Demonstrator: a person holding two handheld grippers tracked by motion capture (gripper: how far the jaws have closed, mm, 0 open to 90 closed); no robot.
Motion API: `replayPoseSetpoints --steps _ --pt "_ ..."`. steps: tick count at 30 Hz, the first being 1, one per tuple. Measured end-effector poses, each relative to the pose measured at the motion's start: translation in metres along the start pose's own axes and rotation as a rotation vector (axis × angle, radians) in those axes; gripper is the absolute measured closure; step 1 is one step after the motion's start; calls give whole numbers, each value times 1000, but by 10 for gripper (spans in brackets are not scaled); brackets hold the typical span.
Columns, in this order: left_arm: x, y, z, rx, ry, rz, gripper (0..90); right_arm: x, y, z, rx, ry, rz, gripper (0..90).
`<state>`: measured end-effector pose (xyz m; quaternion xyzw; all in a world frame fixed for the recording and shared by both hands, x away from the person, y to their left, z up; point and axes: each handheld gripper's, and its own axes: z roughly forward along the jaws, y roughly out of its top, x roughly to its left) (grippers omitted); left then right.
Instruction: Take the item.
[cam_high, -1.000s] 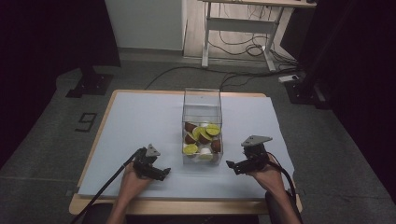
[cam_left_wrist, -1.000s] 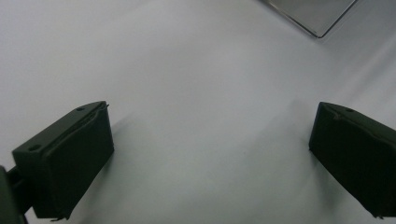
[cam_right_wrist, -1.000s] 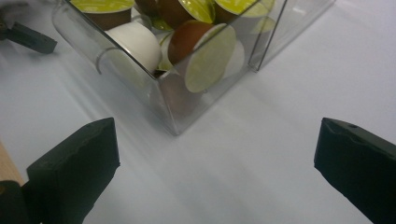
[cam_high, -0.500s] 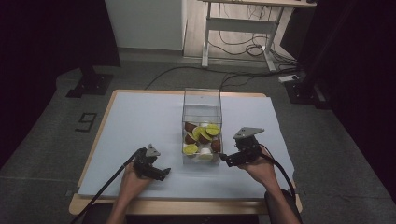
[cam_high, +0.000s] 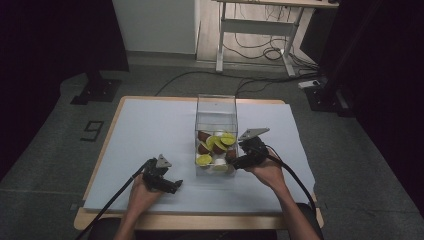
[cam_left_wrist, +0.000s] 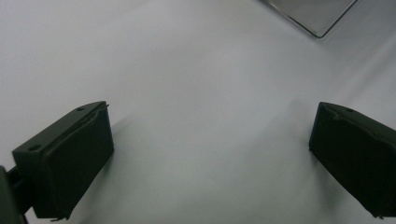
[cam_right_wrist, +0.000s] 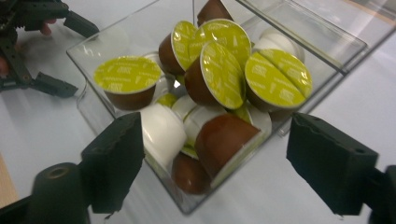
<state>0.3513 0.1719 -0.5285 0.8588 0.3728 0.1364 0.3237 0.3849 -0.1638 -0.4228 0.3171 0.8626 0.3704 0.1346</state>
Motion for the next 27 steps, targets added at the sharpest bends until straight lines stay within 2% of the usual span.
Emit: replayPoseSetpoints --steps 8,18,27 --pt "0 0 0 0 1 0 0 1 10 18 20 26 -7 310" --pt "0 0 0 0 0 0 0 3 19 39 60 36 -39 414" --pt "0 0 0 -1 0 0 0 2 27 57 110 26 -48 410"
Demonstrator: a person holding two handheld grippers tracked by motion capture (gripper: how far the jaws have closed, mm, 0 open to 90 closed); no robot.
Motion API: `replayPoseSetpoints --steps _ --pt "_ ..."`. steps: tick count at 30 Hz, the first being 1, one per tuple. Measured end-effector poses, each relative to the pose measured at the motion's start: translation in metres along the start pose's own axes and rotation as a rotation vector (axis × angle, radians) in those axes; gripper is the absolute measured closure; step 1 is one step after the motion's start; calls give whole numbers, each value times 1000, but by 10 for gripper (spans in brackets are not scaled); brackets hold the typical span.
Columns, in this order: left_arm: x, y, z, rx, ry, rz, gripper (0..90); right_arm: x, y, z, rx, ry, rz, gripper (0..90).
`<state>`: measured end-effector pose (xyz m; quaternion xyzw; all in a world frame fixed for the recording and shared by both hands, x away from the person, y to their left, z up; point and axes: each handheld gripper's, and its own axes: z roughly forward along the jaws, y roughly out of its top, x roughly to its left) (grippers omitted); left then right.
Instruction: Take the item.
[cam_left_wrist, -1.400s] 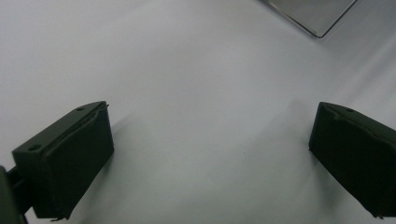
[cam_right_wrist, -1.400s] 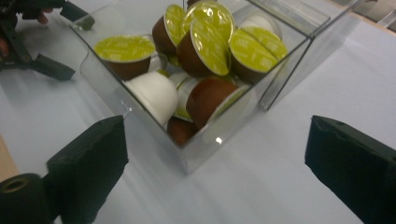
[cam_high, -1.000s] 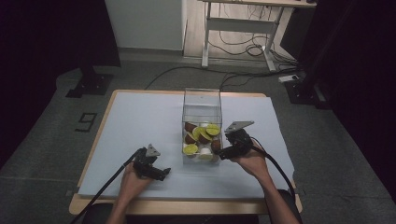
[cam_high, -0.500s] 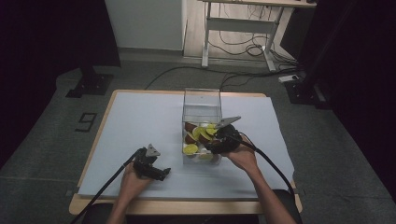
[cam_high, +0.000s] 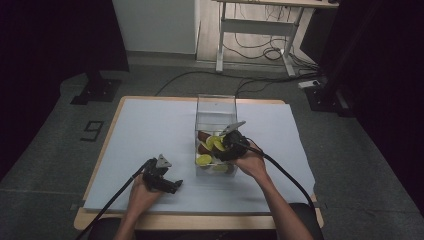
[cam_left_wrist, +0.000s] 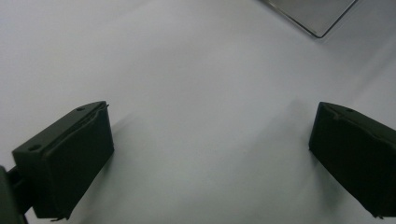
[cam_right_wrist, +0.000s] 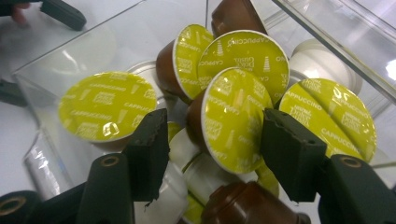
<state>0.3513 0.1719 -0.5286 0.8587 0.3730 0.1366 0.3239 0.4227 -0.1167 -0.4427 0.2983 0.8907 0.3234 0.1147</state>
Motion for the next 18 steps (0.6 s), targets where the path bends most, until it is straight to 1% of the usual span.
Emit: replayPoseSetpoints --steps 4,7,8,9,11,12,13,14,15,18 --pt "0 0 0 0 0 0 0 0 4 3 12 -9 -3 420" --pt "0 0 0 0 0 0 0 0 5 6 25 -3 -14 425" --pt "0 0 0 0 0 0 0 1 5 9 38 -8 -16 433" --pt "0 0 0 0 0 0 0 2 5 13 45 -10 -29 440" --pt "0 0 0 0 0 0 0 2 6 13 44 -16 -35 445" --pt "0 0 0 0 0 0 0 3 7 14 41 -28 -39 447" --pt "0 0 0 0 0 0 0 3 7 14 42 -32 -42 462" --pt "0 0 0 0 0 0 0 2 8 14 44 -36 -43 483" --pt "0 0 0 0 0 0 0 2 8 14 44 -36 -43 483" --pt "0 0 0 0 0 0 0 3 8 14 40 -36 -22 511"
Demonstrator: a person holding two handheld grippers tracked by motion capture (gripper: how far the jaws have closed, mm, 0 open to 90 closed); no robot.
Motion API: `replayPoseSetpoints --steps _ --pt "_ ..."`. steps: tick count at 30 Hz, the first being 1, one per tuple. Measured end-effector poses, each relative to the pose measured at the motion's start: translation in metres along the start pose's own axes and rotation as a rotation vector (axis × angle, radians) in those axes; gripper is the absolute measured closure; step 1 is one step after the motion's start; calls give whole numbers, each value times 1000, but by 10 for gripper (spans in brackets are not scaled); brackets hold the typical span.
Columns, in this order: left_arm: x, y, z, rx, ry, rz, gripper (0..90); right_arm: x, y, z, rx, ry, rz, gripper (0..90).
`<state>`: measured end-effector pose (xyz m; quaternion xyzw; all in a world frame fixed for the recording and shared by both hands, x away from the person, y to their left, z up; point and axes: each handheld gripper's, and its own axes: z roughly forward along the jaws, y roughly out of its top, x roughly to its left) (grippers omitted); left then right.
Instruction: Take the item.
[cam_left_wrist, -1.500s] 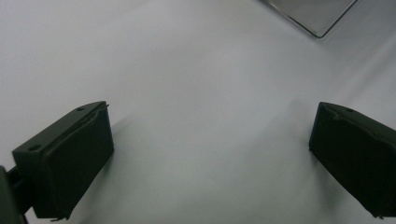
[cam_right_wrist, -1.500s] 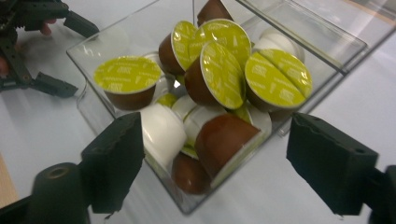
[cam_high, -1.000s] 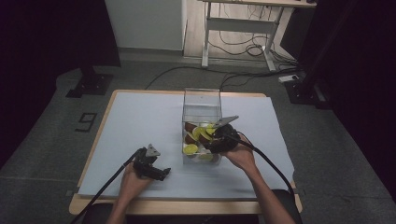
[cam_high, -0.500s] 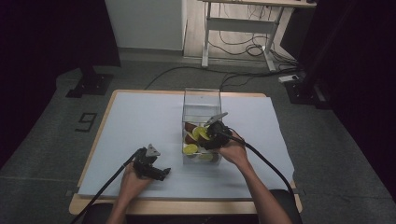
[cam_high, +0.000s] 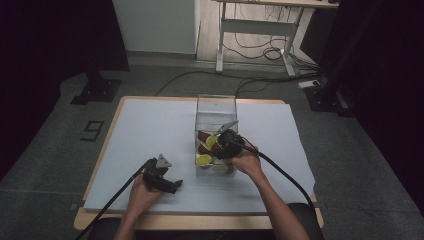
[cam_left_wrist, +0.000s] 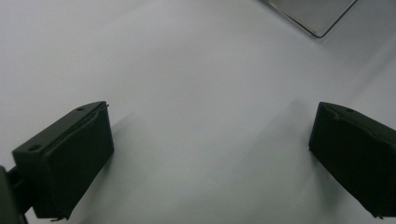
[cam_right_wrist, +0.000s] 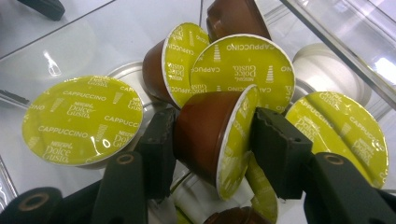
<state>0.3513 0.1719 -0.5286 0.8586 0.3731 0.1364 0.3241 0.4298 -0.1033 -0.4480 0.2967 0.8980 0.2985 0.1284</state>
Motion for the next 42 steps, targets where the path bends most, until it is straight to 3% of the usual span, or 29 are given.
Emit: replayPoseSetpoints --steps 14,42 --pt "0 0 0 0 0 1 0 4 2 -18 -70 11 -3 577" --pt "0 0 0 0 1 1 0 7 1 -56 -138 -2 -13 579"
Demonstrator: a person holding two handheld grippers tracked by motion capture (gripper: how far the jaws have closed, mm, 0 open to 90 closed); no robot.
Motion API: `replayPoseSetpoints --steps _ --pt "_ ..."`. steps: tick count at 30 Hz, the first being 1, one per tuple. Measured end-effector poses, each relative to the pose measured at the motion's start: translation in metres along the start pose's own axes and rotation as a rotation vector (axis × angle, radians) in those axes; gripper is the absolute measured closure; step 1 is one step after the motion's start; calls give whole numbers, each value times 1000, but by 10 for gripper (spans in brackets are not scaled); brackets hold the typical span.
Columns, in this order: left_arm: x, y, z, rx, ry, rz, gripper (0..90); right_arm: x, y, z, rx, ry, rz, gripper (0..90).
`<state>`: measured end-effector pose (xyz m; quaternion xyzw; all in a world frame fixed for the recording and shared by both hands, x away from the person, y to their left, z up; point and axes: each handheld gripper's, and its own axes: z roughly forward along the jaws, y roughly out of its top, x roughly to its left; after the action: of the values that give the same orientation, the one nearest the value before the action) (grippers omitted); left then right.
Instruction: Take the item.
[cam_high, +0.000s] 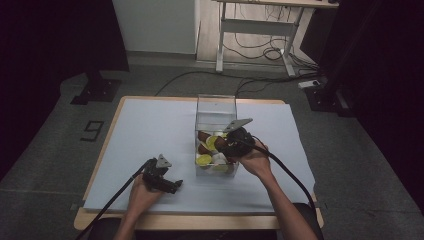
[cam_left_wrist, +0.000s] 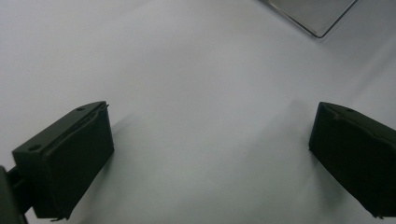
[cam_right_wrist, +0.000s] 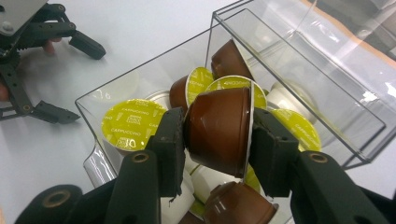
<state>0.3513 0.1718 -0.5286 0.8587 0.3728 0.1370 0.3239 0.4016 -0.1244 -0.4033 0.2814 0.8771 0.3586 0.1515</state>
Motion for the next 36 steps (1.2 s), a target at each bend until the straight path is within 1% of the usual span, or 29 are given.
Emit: replayPoseSetpoints --steps 4,5,11,13,17,25,27,36 --pt "0 0 0 0 0 0 0 -1 -1 -4 0 -11 2 579" --pt "0 0 0 0 0 0 0 -2 -1 -5 -1 -14 -4 579" --pt "0 0 0 0 0 0 0 -5 -2 -11 0 -29 8 579" --pt "0 0 0 0 0 0 0 -8 -3 -15 -2 -40 14 579" --pt "0 0 0 0 0 0 0 -11 -5 -19 -2 -49 12 579" --pt "0 0 0 1 0 1 0 -22 -14 -32 -5 -83 42 579" --pt "0 0 0 0 0 0 0 -23 -15 -33 -7 -86 41 579" --pt "0 0 0 1 0 1 0 -33 -25 -43 -13 -117 68 579"
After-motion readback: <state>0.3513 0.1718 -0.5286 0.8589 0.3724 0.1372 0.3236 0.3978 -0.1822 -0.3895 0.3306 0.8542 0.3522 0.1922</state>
